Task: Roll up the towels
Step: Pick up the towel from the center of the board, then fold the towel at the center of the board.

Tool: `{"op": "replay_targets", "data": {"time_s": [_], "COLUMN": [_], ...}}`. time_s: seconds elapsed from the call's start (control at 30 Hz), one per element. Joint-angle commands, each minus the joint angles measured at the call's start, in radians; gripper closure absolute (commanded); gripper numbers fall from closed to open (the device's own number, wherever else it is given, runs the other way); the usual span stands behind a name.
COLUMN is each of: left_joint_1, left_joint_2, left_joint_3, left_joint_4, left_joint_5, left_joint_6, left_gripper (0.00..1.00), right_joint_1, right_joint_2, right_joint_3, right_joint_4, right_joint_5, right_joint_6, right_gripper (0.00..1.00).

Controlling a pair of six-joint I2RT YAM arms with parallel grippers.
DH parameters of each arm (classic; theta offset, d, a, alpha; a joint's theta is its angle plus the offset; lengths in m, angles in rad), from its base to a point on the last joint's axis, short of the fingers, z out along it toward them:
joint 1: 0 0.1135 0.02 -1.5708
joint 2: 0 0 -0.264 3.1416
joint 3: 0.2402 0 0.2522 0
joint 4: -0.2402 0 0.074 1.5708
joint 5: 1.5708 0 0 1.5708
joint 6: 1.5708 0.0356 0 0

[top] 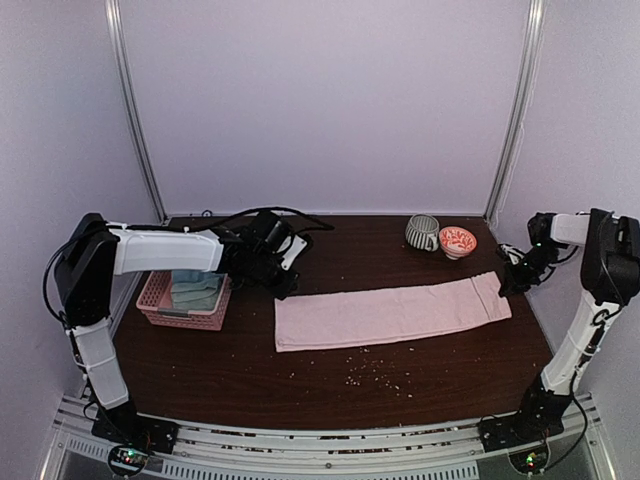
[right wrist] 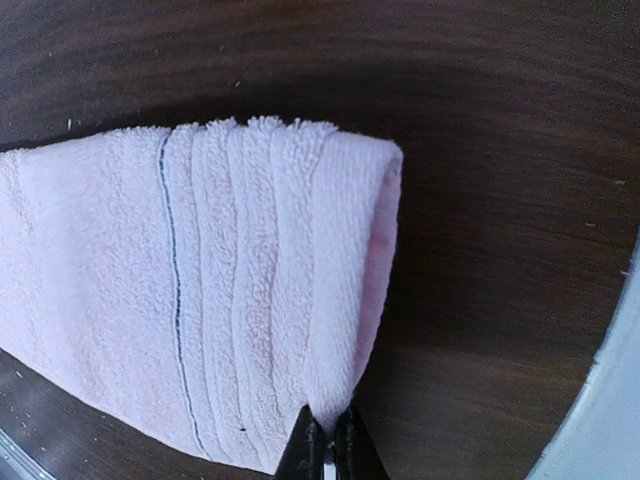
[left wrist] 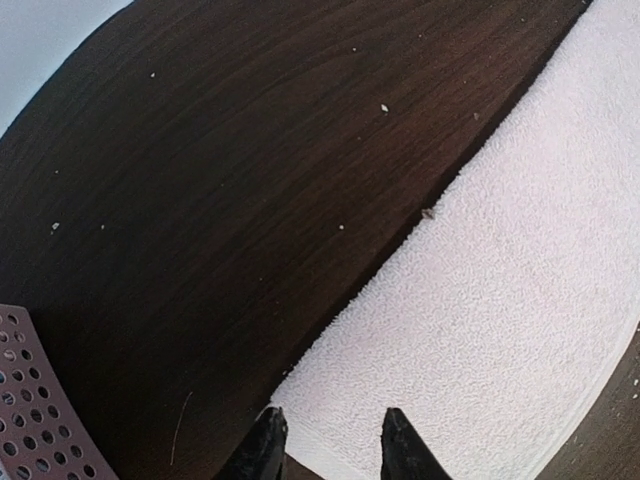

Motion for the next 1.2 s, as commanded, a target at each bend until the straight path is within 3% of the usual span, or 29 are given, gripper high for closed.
{"op": "replay_targets", "data": {"time_s": [0.0,0.2,0.37,0.57,0.83,1.17], "left_joint_1": [0.005,0.005,0.004,0.0,0.001,0.001], "left_joint_2": [0.025,0.039,0.073,0.098,0.102,0.088], "left_joint_3": [0.034,0.041,0.062,0.084,0.057,-0.025], "left_joint_4": [-0.013,-0.02,-0.05,-0.07,-0.072,0.014], "left_joint_5": [-0.001,0.018,0.048,0.071,0.057,0.111], "left_joint_6": [0.011,-0.001,-0.024,-0.051,-0.115,-0.231], "left_gripper": [0.67,0.67,0.67,0.67,0.67,0.67], "right_joint_1": [-0.057,-0.08,-0.053,0.159,0.392,0.582], "right_joint_2": [-0.076,-0.081,-0.081,-0.088,0.02,0.154], "right_joint_3": [0.075,0.149,0.187,0.197,0.317,0.369], "right_joint_4": [-0.075,-0.166,-0.239,-0.271,-0.312,-0.318], "right_joint_5": [0.035,0.024,-0.106,-0.208,-0.347,-0.47], "right_joint_6": [-0.019,-0.055,-0.06,-0.028,0.043,0.017], "right_gripper": [1.0,1.0,1.0,1.0,1.0,1.0]}}
